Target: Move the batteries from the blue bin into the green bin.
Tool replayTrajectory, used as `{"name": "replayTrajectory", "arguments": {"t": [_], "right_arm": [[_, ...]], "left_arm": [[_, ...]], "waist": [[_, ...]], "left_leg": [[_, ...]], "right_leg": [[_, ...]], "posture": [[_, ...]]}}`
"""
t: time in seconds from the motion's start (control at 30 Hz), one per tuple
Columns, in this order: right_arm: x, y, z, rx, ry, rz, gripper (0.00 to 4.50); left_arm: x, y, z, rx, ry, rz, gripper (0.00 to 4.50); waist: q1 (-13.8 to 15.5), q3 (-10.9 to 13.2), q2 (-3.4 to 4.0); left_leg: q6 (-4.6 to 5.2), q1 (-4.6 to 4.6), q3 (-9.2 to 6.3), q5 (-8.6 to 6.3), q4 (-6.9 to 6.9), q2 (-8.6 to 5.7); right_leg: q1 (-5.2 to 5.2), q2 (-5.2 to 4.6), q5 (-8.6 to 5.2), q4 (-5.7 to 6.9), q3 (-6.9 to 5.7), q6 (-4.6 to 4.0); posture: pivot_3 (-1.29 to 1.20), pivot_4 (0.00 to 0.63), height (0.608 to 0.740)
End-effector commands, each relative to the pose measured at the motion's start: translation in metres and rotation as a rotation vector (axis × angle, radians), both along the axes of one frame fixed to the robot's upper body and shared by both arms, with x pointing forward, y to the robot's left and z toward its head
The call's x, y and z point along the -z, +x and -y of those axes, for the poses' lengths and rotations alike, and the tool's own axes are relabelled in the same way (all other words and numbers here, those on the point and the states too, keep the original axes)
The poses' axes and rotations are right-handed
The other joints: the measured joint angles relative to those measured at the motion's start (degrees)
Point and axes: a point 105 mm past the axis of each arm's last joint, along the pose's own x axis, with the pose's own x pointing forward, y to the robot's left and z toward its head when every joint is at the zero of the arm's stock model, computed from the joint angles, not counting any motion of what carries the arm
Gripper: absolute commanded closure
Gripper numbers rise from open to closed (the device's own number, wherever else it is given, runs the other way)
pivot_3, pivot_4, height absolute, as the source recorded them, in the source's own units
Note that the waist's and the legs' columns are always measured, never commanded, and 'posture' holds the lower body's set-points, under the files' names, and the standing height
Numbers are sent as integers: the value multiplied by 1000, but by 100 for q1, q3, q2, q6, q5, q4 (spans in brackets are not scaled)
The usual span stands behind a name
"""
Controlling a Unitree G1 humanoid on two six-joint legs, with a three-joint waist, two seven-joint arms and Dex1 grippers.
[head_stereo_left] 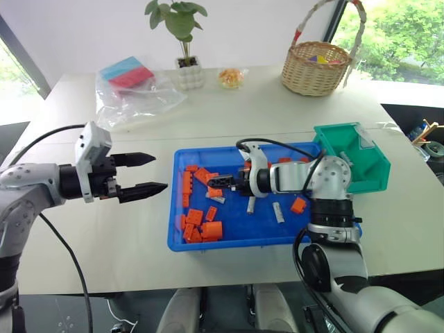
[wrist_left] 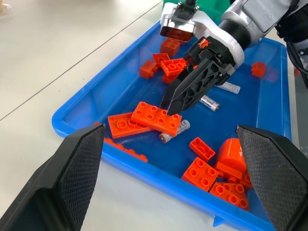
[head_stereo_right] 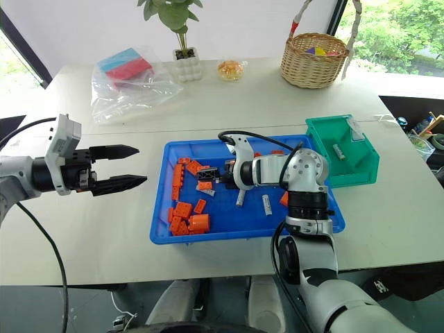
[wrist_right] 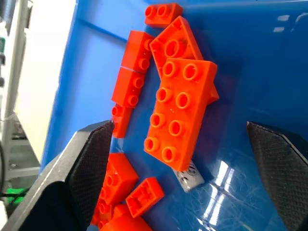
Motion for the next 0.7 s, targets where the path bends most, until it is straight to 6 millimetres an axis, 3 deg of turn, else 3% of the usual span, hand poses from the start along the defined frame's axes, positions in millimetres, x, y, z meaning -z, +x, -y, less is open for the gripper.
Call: {"name": "replayTrajectory", "arguments": {"t": [0.03, 0.07, 0.23, 0.43, 0.53, 0.7], "right_arm": [[4, -5, -8, -20, 24, -24, 1318], [4, -5, -11, -24, 33, -28, 1964], [3, -5, -17, -24, 49, -31, 4299], [-3, 1, -11, 5, 54, -13, 4449], [-21, 9, -10, 11, 90, 33, 4449], [-29, 21, -20, 11, 68, 72, 4449]], "left_arm": [[-12, 1, -3, -1, 11, 55, 0], [-12, 1, -3, -2, 11, 56, 0], [-13, 4, -4, -5, 14, 63, 0], [-12, 5, -5, -7, 16, 66, 0], [-11, 6, -4, -5, 14, 69, 0], [-12, 9, -2, -3, 10, 76, 0]], "waist": [[0, 0, 0], [0, 0, 0], [2, 0, 1], [6, 0, 1], [4, 1, 2], [-13, 1, 2]], "left_leg": [[0, 0, 0, 0, 0, 0], [0, 1, 0, 0, 0, 0], [0, 2, 0, 0, 0, 1], [-1, 4, 0, 0, 0, 0], [-1, 3, 0, 0, -2, 0], [-1, 3, 0, 0, -4, 2]], "right_leg": [[0, 0, 0, 0, 0, 0], [0, 1, 0, 1, 0, 0], [0, 2, 0, 1, 2, 0], [2, 2, 0, 0, 3, 0], [1, 2, 0, 1, 3, 0], [-1, 5, 0, 1, 3, -1]], "posture": [[0, 150, 702], [0, 150, 702], [0, 150, 702], [0, 150, 702], [0, 150, 702], [0, 150, 702]]}}
